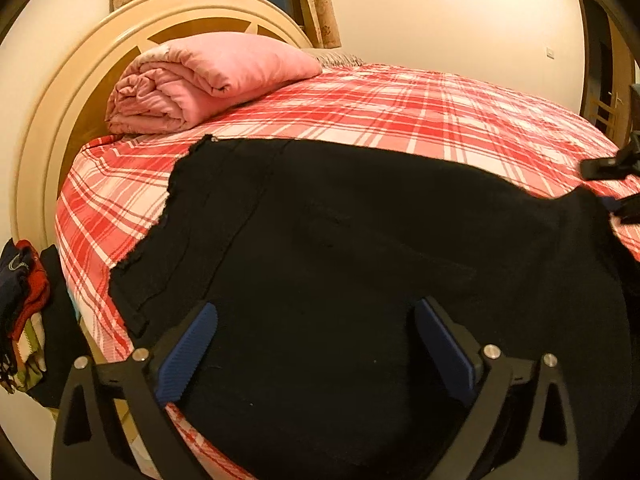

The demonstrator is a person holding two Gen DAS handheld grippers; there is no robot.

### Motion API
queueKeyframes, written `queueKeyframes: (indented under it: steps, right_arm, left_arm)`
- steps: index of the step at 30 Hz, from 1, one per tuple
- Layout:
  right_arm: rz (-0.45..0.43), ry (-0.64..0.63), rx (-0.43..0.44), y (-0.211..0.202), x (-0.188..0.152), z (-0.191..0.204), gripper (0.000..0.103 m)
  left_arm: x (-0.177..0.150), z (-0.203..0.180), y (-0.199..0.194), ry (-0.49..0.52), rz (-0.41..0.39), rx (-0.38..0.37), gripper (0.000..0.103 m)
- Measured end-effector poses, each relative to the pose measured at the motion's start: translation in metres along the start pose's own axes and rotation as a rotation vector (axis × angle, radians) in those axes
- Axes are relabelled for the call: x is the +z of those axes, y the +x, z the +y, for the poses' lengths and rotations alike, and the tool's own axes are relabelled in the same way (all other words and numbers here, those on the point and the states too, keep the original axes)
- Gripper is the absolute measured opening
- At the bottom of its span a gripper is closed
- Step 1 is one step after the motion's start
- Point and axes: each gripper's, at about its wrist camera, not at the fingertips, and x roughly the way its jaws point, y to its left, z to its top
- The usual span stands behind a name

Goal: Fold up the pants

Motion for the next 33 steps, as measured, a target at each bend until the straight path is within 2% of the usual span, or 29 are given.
queueKeyframes:
  steps: [2,4,5,7,8,10,12,14,15,16,17,19,21,25,29,33]
  right_arm:
    - [-0.12,0.089,-0.269,-0.058,0.007,-0.039,0.062]
    - [-0.194,0.185,-0.603,-0.103,0.007,-0.078,0.062]
    - [-0.215,0.276,-0.789,-0.13,0.004,-0.109,0.062]
    - [-0.228,0.377,-0.905,-0.153,-0.003,-0.144,0.062]
    - [-0.2,0.425,-0.944,-0.158,-0.008,-0.164,0.062]
    - [-0.137,0.471,-0.957,-0.153,-0.015,-0.186,0.062]
    - [-0.154,0.437,-0.919,-0.15,-0.019,-0.189,0.063]
    - [-0.141,0.408,-0.908,-0.149,-0.016,-0.185,0.057]
    - [-0.149,0.429,-0.867,-0.154,-0.016,-0.184,0.037]
    - [-0.153,0.443,-0.842,-0.158,-0.02,-0.186,0.01]
    - [-0.155,0.461,-0.809,-0.163,-0.022,-0.187,0.002]
    - [-0.199,0.472,-0.725,-0.181,-0.032,-0.192,0.002]
    - [-0.248,0.466,-0.678,-0.203,-0.047,-0.189,0.002]
    - [-0.389,0.504,-0.571,-0.262,-0.094,-0.172,0.002]
    - [-0.527,0.529,-0.56,-0.319,-0.149,-0.155,0.002]
    - [-0.601,0.605,-0.554,-0.352,-0.212,-0.154,0.002]
  left_arm:
    - [0.001,0.0,0.0,0.009,0.003,-0.002,0.103]
    - [0.0,0.002,0.001,0.001,0.008,-0.005,0.103]
    - [0.001,0.004,0.002,-0.017,0.017,-0.013,0.103]
    - [0.001,0.005,0.003,-0.039,0.028,-0.019,0.103]
    - [0.001,0.004,0.003,-0.044,0.031,-0.017,0.103]
    - [0.001,0.002,0.002,-0.037,0.03,-0.007,0.103]
    - [0.002,0.0,0.002,-0.029,0.035,0.006,0.103]
    - [0.004,-0.001,0.002,-0.028,0.044,0.017,0.103]
    - [0.004,-0.002,0.002,-0.027,0.046,0.021,0.103]
    - [0.004,-0.001,0.002,-0.025,0.047,0.023,0.103]
    - [0.004,-0.001,0.002,-0.022,0.048,0.025,0.103]
    - [0.004,-0.002,0.002,-0.017,0.049,0.028,0.103]
    - [0.004,-0.001,0.002,-0.019,0.052,0.03,0.103]
    - [0.005,0.0,0.003,-0.021,0.06,0.02,0.103]
    - [0.006,0.001,0.003,-0.017,0.069,0.011,0.103]
    - [0.006,0.003,0.005,-0.029,0.078,-0.003,0.103]
